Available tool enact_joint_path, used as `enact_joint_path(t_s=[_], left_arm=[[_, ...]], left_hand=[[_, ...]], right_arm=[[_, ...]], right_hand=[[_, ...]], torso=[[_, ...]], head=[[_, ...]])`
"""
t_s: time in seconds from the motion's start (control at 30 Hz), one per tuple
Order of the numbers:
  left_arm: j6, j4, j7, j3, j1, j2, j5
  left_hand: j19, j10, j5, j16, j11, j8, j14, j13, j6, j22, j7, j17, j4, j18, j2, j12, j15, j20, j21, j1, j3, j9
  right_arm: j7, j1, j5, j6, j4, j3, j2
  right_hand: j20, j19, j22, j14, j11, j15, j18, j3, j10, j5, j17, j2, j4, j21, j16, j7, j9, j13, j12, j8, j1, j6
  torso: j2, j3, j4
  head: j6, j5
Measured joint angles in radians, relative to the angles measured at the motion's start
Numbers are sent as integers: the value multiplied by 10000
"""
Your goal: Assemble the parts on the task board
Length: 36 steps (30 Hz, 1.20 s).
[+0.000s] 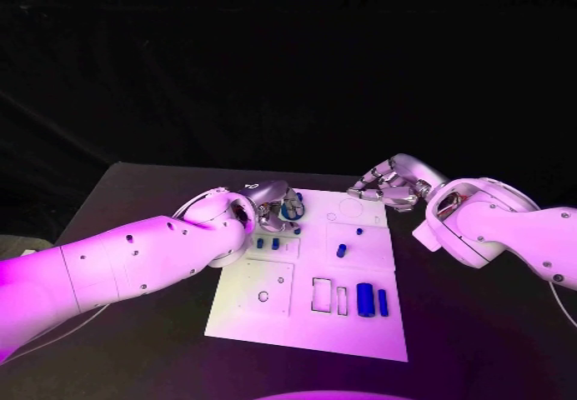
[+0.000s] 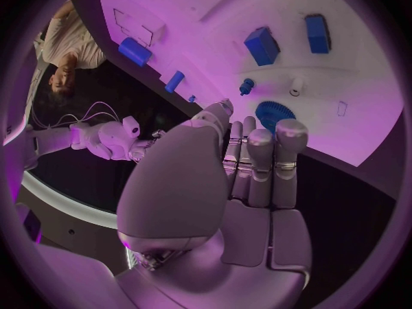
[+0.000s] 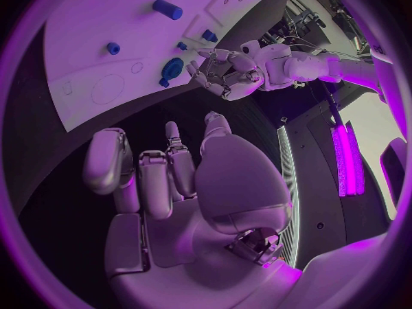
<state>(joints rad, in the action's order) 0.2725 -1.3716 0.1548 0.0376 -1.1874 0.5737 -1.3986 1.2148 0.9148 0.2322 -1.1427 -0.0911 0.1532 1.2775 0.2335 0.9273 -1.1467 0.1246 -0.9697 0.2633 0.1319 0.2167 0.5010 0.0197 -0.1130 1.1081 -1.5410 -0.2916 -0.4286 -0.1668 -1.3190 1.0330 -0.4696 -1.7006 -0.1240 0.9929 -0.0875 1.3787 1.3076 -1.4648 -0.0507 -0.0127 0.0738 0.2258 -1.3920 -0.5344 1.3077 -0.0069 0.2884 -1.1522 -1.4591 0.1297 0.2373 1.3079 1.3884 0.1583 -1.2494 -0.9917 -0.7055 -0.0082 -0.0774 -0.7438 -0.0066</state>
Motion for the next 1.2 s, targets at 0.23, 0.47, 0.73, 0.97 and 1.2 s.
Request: enact_joint_path(t_s=[0.23, 0.47, 0.73, 0.97, 1.2], left_arm=[[-432, 108, 74, 13, 24, -213, -968], [-844, 204, 238, 16, 30, -363, -1434], [-1199, 373, 409, 15, 32, -508, -1674], [-1291, 547, 469, 13, 33, -628, -1727], [-1285, 642, 465, 11, 34, -685, -1717]], left_hand=[[712, -42, 0, -709, -42, -33, 565, -370, 372, -776, -114, -392, -26, -157, 59, -375, 36, -25, 849, 60, -26, 415], [988, 54, 0, -1041, -52, -90, 778, -570, 517, -1165, -53, -629, -56, -307, 59, -574, 33, -30, 1234, 59, -56, 642], [1059, 165, 0, -1178, -57, -206, 866, -718, 591, -1294, -53, -674, -85, -309, 58, -773, 18, -31, 1360, 59, -141, 811], [1315, 464, 0, -1405, -7, -324, 1034, -888, 716, -1567, -2, -777, -167, -308, -24, -1018, 0, 9, 1706, -23, -447, 1010], [1489, 793, 0, -1546, 3, -467, 1152, -1046, 794, -1614, 8, -893, -253, -427, -88, -1258, -19, 41, 1920, -87, -733, 1190]], right_arm=[[10, 2, 2, -11, -7, -1, -15], [19, 2, 3, -20, -15, -1, -30], [23, 3, 3, -28, -31, -1, -32], [27, 3, 3, -35, -39, -1, -33], [36, 3, 3, -49, -40, -1, -43]], right_hand=[[0, 0, -1, 0, 14, 0, 105, 0, 14, 0, -1, 0, 0, 6, 5, 0, -1, 0, 0, 0, 0, 0], [0, 0, -2, 0, 14, 0, 105, 0, 14, -25, -1, -41, 0, 5, 5, 0, -2, -2, 0, 0, -41, 0], [-1, 1, -2, 0, 14, 0, 105, 0, 14, -38, -2, -41, 0, 4, 5, 0, -3, -2, 0, 0, -40, 0], [-1, 1, -3, 0, 14, 0, 105, 0, 14, -38, -3, -41, 0, 4, 5, 0, -3, -3, 0, 0, -40, 0], [-1, 1, -4, 0, 14, 0, 104, 0, 14, -38, -3, -41, 0, 4, 5, 0, -4, -3, 0, 0, -40, -1]], torso=[[-1, 11, 11], [3, 12, 12], [6, 16, 9], [6, 12, 3], [11, 12, -1]], head=[[-7, -30], [-10, -47], [-31, -63], [-36, -91], [-43, -102]])
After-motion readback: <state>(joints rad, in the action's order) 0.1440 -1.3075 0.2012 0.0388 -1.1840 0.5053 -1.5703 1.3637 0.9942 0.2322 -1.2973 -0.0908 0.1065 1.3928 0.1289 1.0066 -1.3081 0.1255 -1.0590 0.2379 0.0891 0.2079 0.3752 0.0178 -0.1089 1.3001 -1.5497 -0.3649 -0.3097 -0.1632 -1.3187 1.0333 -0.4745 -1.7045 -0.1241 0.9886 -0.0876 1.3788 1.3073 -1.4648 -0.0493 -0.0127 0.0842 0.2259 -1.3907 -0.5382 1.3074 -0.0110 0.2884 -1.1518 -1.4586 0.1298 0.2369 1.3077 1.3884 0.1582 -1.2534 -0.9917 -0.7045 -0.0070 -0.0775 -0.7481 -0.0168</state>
